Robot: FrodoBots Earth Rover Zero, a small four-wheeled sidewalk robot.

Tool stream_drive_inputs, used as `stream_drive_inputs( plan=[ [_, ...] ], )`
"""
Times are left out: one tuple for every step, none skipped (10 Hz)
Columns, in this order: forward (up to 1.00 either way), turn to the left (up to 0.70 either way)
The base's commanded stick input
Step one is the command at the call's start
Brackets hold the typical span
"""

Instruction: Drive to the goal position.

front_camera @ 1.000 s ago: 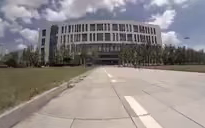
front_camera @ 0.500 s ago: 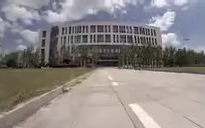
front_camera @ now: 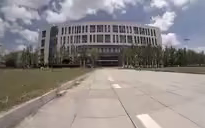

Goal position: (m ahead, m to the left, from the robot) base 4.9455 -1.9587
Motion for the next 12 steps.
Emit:
stream_drive_inputs(
  plan=[
    [0.7, 0.0],
    [0.7, 0.0],
    [0.7, 0.0],
    [0.7, 0.0],
    [0.7, 0.0],
    [0.7, 0.0],
    [0.7, 0.0],
    [0.7, 0.0],
    [0.7, 0.0],
    [0.7, 0.0],
    [0.7, 0.0],
    [0.7, 0.0]
  ],
)
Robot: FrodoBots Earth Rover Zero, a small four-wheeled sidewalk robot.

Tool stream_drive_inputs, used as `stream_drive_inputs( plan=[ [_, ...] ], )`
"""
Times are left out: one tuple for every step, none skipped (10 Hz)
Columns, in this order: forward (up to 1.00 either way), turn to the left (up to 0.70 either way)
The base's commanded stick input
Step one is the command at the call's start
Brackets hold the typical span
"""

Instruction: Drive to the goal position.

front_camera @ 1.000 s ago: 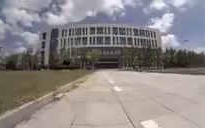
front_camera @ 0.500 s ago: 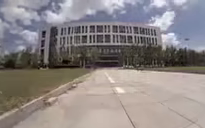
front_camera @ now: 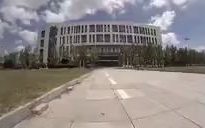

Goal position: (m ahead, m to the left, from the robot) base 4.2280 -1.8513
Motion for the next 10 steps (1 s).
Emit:
stream_drive_inputs(
  plan=[
    [0.7, 0.0],
    [0.7, 0.0],
    [0.7, 0.0],
    [0.7, 0.0],
    [0.7, 0.0],
    [0.7, 0.0],
    [0.7, 0.0],
    [0.7, 0.0],
    [0.7, 0.0],
    [0.7, 0.0]
  ],
)
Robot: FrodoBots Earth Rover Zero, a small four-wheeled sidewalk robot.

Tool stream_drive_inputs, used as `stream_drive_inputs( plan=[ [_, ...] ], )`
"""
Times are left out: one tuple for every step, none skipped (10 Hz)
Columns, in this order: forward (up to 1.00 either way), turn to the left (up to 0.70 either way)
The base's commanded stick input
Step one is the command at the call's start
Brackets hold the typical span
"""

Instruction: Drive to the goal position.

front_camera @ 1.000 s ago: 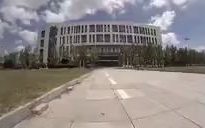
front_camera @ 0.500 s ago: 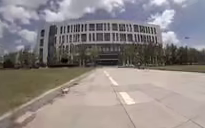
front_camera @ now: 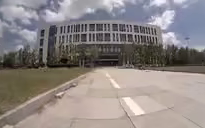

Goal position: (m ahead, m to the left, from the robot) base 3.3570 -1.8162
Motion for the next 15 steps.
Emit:
stream_drive_inputs(
  plan=[
    [0.7, 0.0],
    [0.7, 0.0],
    [0.7, 0.0],
    [0.7, 0.0],
    [0.7, 0.0],
    [0.7, 0.0],
    [0.7, 0.0],
    [0.7, 0.0],
    [0.7, 0.0],
    [0.7, 0.0],
    [0.7, 0.0],
    [0.7, 0.0],
    [0.7, 0.0],
    [0.7, 0.0],
    [0.7, 0.0]
  ],
)
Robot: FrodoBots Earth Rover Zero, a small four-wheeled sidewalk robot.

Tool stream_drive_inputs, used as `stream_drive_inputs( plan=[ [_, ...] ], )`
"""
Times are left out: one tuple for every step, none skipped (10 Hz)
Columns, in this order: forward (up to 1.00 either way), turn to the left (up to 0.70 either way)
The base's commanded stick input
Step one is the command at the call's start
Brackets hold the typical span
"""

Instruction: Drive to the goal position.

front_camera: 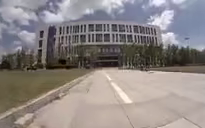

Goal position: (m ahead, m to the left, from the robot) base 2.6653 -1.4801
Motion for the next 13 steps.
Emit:
stream_drive_inputs(
  plan=[
    [0.7, 0.0],
    [0.7, 0.0],
    [0.7, 0.0],
    [0.7, 0.0],
    [0.7, 0.0],
    [0.7, 0.0],
    [0.7, 0.0],
    [0.7, 0.0],
    [0.7, 0.0],
    [0.7, 0.0],
    [0.7, 0.0],
    [0.7, 0.0],
    [0.7, 0.0]
  ],
)
